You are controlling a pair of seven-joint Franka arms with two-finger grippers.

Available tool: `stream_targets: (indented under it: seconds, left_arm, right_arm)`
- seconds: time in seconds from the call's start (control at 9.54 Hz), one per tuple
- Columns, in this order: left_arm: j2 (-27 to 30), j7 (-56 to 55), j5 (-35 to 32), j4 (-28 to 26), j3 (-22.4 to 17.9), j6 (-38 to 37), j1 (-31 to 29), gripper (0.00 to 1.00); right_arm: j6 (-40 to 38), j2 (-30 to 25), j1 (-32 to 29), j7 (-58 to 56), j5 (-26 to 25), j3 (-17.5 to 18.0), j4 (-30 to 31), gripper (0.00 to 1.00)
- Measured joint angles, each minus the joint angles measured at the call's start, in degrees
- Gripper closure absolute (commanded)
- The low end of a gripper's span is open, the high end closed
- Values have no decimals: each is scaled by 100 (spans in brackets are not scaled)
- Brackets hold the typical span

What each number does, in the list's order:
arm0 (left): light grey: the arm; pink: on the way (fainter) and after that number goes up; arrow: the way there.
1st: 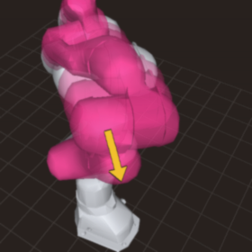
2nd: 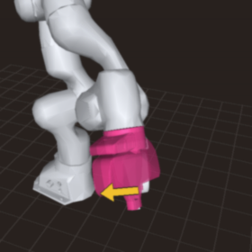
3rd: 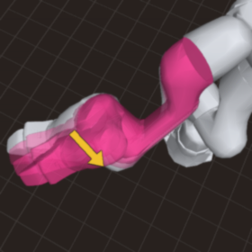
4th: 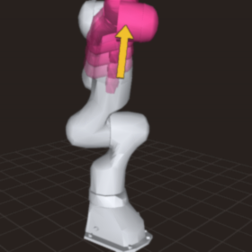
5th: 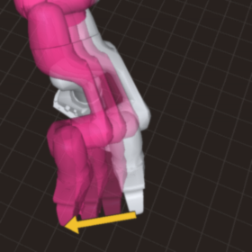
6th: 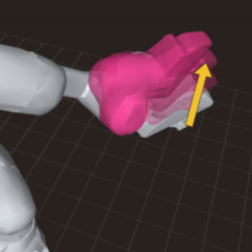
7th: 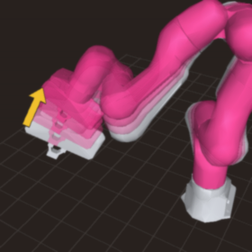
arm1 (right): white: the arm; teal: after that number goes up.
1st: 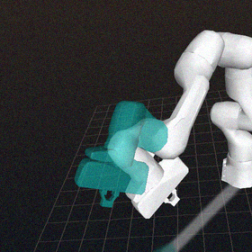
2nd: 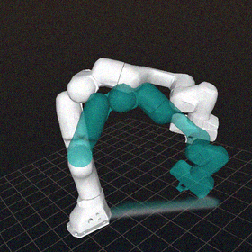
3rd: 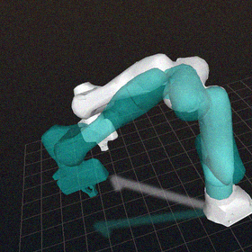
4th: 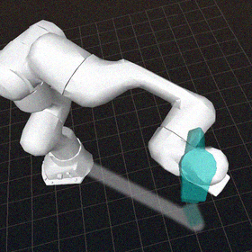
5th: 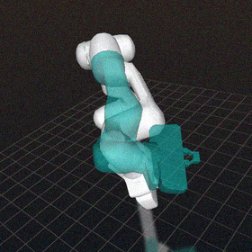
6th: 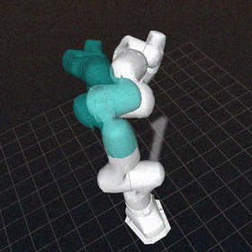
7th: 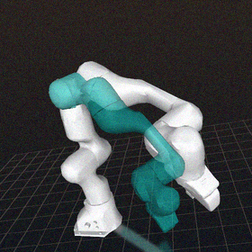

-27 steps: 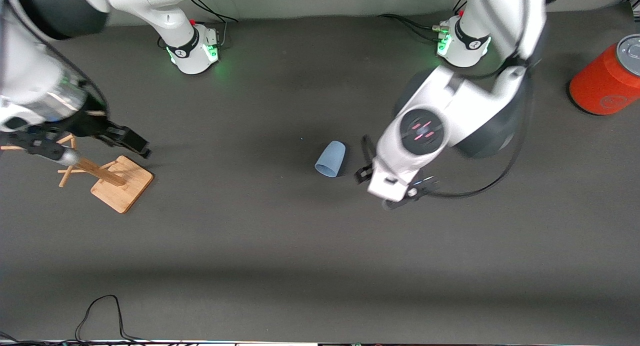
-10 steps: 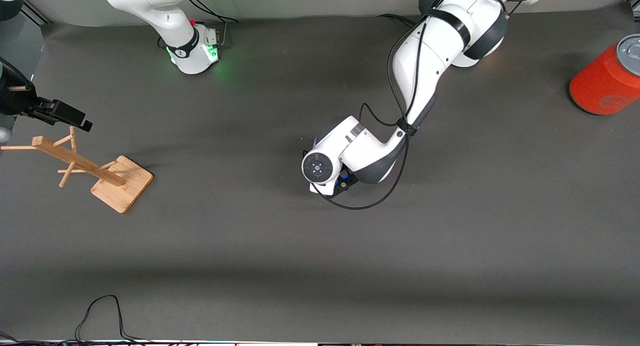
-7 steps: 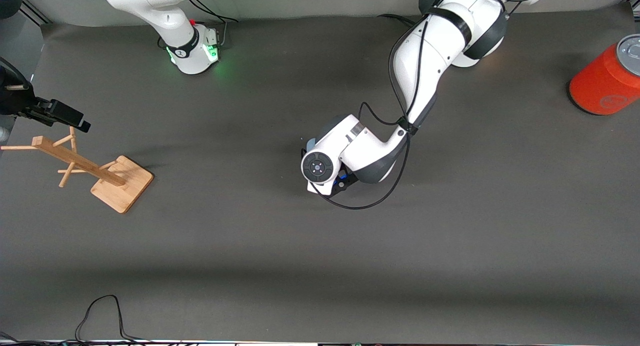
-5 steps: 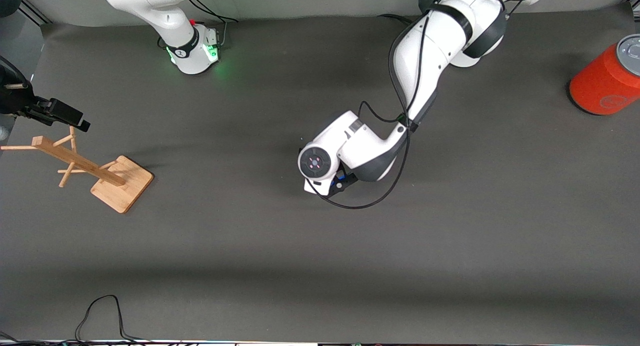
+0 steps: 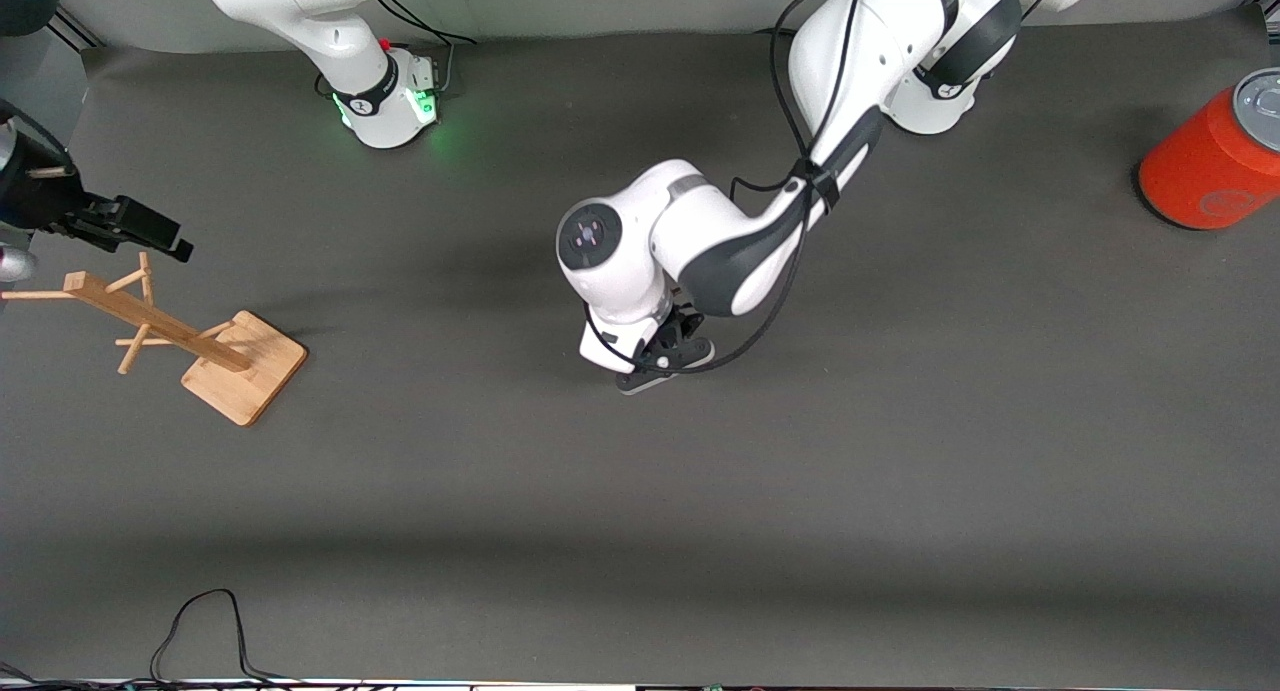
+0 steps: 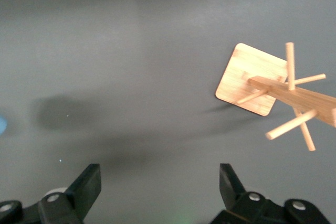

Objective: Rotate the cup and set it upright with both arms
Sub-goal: 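Rotate the blue cup upright with the left gripper and lower it onto the table, then open the left gripper and lift it off the upright cup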

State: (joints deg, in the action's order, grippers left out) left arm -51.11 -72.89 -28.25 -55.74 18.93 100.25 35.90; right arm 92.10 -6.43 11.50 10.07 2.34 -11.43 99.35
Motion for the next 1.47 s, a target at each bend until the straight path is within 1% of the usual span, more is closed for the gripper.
stream_targets:
  seconds: [0.1,0.21,0.42,0.73,0.94,1.05,1.47]
  left_arm:
    - [-3,-14,-361,-65,-9,411,85,100]
    - [-11,-171,-732,-243,-23,838,167,100]
    - [-22,-812,-1445,-849,-41,1551,247,100]
    - [7,-1776,-2437,-1658,-46,2208,259,100]
    - [99,-2222,-2866,-1956,-44,2324,294,100]
    - [143,-2382,-2995,-2054,-45,2327,321,1]
    - [180,-2437,-3016,-2173,-42,2346,311,0]
  right_arm:
    - [4,-26,87,0,0,17,0,0]
    - [5,-50,108,0,0,27,0,0]
    - [39,-92,210,0,0,54,-5,0]
    - [122,-245,340,1,-31,76,-27,0]
    - [120,-308,339,50,-176,70,-27,0]
    - [114,-324,339,84,-210,69,-19,0]
    - [95,-373,328,113,-230,39,39,0]
